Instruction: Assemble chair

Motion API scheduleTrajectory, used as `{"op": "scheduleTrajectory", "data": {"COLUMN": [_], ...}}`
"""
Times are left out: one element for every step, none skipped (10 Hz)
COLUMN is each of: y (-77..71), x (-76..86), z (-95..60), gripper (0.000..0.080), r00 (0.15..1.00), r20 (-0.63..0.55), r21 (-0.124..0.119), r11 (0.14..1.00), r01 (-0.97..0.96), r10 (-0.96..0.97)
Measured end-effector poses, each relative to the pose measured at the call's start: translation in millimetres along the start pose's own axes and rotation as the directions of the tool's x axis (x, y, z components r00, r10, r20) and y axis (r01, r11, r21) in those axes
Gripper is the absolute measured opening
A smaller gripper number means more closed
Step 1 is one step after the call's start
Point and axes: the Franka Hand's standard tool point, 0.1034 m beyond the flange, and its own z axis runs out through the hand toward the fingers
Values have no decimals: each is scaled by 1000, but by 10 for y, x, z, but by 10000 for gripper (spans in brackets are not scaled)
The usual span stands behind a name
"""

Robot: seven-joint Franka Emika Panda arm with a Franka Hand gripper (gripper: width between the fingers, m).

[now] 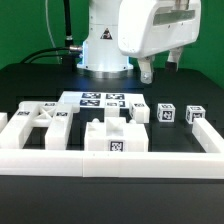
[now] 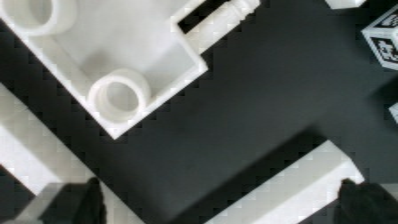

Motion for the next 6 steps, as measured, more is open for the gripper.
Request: {"op": "scheduleTrajectory", "data": {"y": [0,0,0,0,0,8], "x": [0,0,0,0,-1,-17], "z": [0,0,0,1,2,20], "gripper": [649,649,649,649,649,649], "r00": [1000,1000,1000,1000,1000,1000], "r20": [0,0,0,0,0,2], "r21": [0,0,0,0,0,2], "r11": [1000,1000,1000,1000,1000,1000], "r01": [0,0,0,0,0,-2], "r10": [0,0,0,0,0,2]}}
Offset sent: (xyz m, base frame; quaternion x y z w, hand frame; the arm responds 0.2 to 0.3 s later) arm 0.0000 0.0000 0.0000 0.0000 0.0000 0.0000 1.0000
